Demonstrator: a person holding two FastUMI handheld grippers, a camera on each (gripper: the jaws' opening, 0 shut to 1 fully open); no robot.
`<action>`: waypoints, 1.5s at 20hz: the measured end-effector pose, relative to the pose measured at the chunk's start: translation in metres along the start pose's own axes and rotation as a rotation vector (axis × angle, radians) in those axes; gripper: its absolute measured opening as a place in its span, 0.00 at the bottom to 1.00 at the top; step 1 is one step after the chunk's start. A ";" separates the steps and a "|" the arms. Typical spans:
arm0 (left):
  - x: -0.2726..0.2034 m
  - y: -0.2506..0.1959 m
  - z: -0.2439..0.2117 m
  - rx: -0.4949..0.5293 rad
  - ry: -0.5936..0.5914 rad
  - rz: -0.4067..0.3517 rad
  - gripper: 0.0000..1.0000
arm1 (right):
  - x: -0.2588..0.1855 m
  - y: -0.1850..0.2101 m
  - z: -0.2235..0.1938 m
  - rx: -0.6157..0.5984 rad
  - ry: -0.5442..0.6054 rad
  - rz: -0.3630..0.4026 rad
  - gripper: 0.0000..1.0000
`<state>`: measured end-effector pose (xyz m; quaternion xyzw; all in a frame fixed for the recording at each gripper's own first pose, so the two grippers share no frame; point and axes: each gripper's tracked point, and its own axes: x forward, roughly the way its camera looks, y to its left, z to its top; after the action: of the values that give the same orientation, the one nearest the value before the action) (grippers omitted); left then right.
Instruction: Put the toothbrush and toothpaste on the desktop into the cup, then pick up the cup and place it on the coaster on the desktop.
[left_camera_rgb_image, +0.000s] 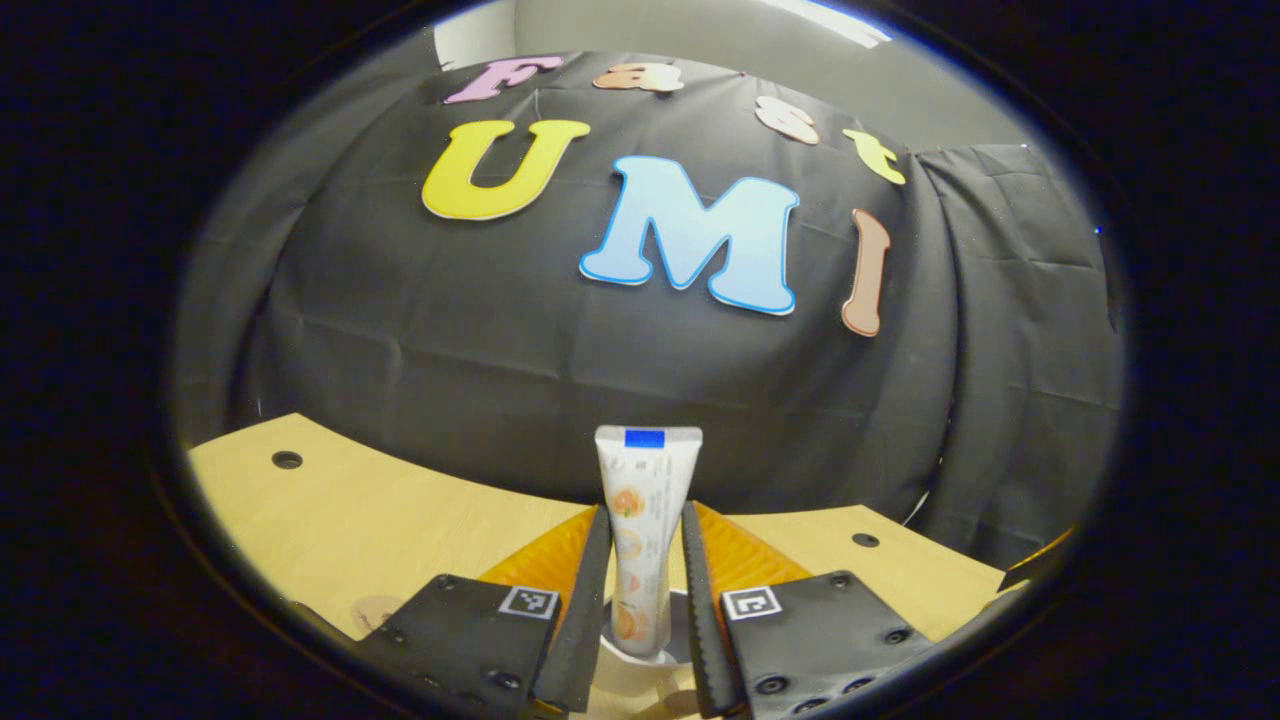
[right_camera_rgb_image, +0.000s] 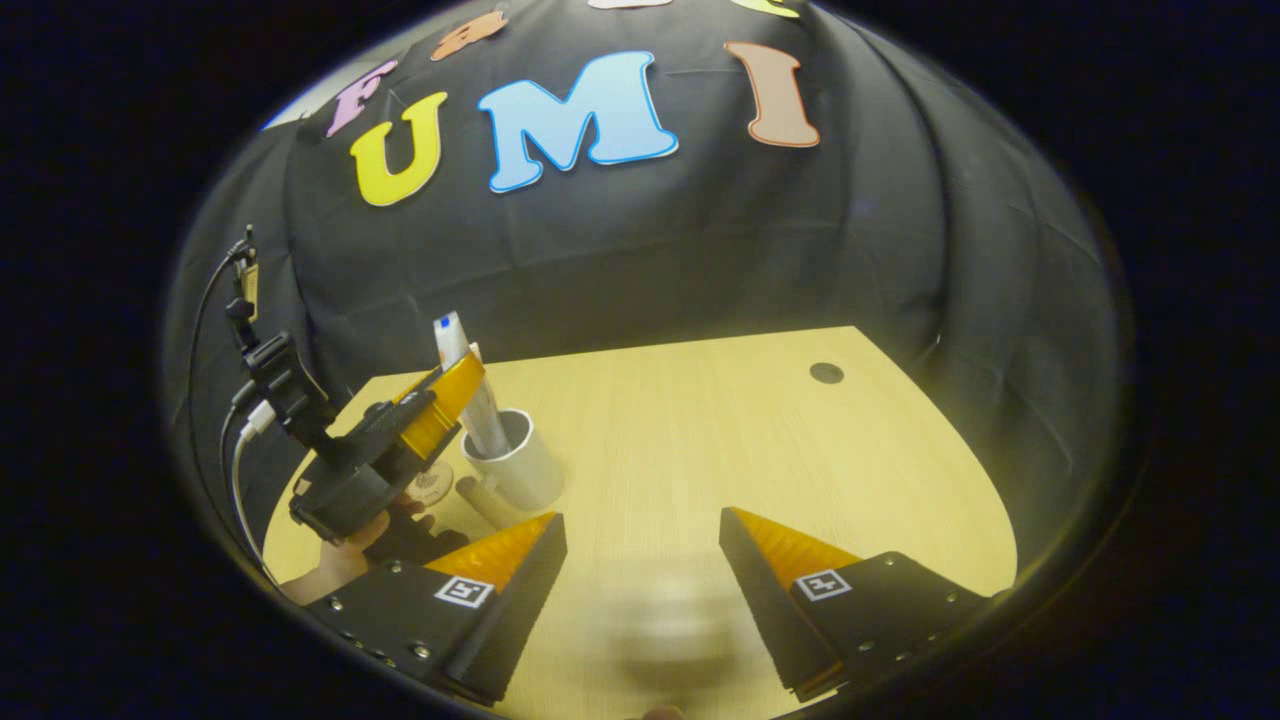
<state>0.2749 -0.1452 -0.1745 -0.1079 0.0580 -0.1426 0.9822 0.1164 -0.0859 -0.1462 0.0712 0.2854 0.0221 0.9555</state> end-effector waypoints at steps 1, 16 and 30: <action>-0.002 0.000 0.001 -0.007 0.003 -0.002 0.53 | 0.000 0.002 0.000 -0.002 -0.001 0.004 0.93; -0.058 0.031 0.058 0.049 -0.038 0.049 0.99 | -0.002 0.057 -0.002 -0.024 -0.013 0.080 0.91; -0.127 0.099 0.080 0.137 0.022 0.154 0.96 | 0.067 0.135 -0.011 -0.079 0.132 0.100 0.93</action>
<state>0.1921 0.0000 -0.1090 -0.0342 0.0672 -0.0714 0.9946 0.1662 0.0548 -0.1714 0.0459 0.3429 0.0856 0.9343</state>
